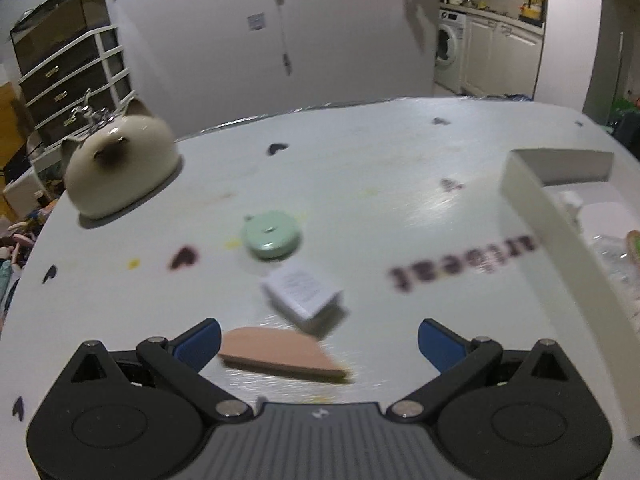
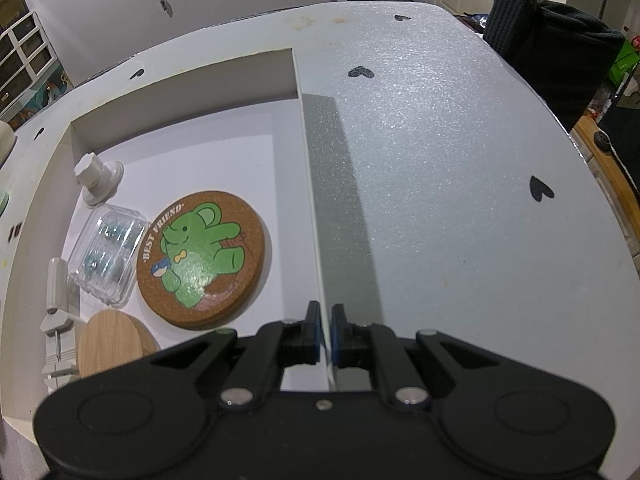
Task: Organize rigid objects
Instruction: 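Move the left tool to the tan wooden wedge and close on it, then carry the tan wooden wedge into the tray and open the left tool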
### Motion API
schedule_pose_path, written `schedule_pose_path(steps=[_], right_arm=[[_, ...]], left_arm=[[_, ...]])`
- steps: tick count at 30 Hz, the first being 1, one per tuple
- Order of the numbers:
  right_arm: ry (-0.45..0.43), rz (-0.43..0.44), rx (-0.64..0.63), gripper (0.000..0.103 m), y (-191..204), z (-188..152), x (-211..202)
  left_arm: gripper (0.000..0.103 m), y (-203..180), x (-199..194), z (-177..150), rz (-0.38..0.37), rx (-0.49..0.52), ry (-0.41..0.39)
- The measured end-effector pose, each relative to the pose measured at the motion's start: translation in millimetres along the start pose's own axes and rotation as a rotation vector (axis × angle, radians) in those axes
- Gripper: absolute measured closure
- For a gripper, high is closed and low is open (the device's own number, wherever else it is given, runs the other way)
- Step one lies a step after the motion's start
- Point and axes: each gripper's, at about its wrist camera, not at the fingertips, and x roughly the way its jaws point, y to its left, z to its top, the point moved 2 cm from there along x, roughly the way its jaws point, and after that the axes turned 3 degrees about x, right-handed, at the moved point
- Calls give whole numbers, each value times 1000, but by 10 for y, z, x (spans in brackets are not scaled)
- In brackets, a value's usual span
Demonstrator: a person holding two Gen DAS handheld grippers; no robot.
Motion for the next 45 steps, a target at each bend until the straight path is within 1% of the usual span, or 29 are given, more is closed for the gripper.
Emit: schedule_pose_path(steps=[4, 8, 12, 16, 21, 23, 25, 33, 37, 40, 42, 45], right_arm=[[0, 0, 0, 96, 1, -2, 0], [-1, -1, 1, 96, 0, -2, -2], [-1, -3, 2, 96, -3, 2, -2], [-1, -3, 2, 96, -2, 0, -2], [-1, -4, 2, 95, -3, 1, -2], [-1, -3, 1, 95, -2, 0, -2], [-1, -3, 1, 95, -1, 0, -2], [-1, -3, 1, 95, 0, 0, -2], [-1, -3, 1, 95, 3, -1, -2], [-1, -3, 2, 95, 3, -1, -3], [-1, -4, 1, 95, 3, -1, -3], [-1, -4, 1, 95, 3, -1, -3]], left_arm=[[0, 156, 155, -62, 4, 16, 43], [0, 253, 282, -119, -26, 19, 82], [0, 262, 362, -140, -60, 26, 97], [0, 225, 417, -145, -68, 52, 112], [1, 193, 427, -148, -83, 53, 103], [3, 184, 411, -155, -83, 49, 94], [11, 188, 394, -149, -81, 43, 85], [11, 191, 358, -182, -67, 18, 80], [11, 174, 303, -180, -70, -11, 74], [11, 123, 219, -97, -87, -25, 55], [11, 63, 150, 1, -104, -26, 28], [11, -74, 22, 180, -155, -27, -23]])
